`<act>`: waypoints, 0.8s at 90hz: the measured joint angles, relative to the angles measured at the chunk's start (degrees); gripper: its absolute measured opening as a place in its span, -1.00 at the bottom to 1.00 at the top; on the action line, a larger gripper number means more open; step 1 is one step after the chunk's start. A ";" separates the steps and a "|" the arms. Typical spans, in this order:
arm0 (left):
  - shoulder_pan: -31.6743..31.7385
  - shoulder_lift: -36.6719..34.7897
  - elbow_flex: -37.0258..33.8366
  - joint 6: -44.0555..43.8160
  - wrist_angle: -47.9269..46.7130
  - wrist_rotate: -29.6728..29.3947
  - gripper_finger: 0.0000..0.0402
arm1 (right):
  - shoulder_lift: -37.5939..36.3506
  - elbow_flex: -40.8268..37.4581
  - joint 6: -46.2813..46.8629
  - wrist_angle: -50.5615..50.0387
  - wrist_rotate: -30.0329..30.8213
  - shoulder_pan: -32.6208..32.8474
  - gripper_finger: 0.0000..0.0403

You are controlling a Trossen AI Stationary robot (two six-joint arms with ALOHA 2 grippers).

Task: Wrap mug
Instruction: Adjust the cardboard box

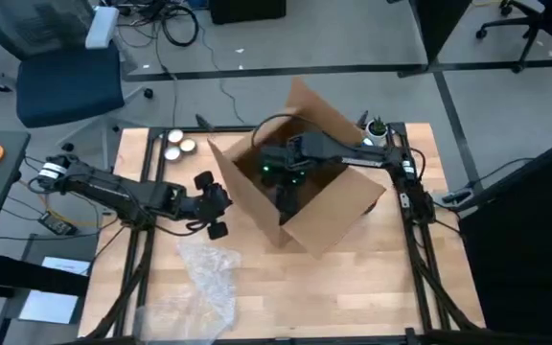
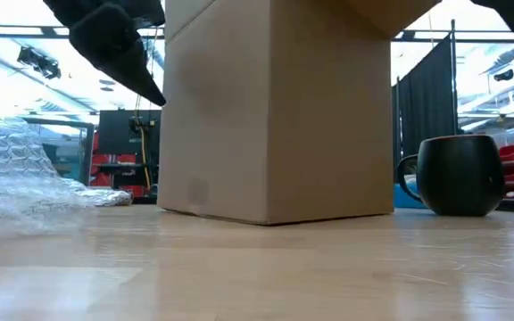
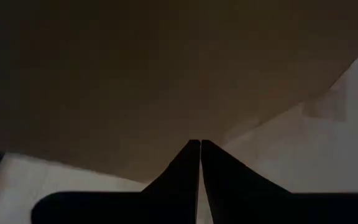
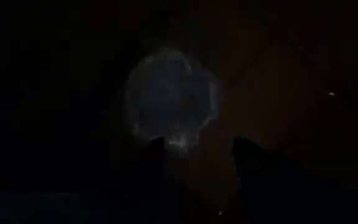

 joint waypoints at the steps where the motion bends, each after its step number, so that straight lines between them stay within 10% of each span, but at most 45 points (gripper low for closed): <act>1: -0.01 0.00 0.00 -0.02 0.04 0.00 -1.00 | -0.37 0.16 0.08 -0.23 0.50 0.28 -0.18; 72: -0.02 0.00 0.00 0.63 5.82 0.72 -1.00 | -22.89 -7.10 14.87 -2.35 21.98 17.72 -0.23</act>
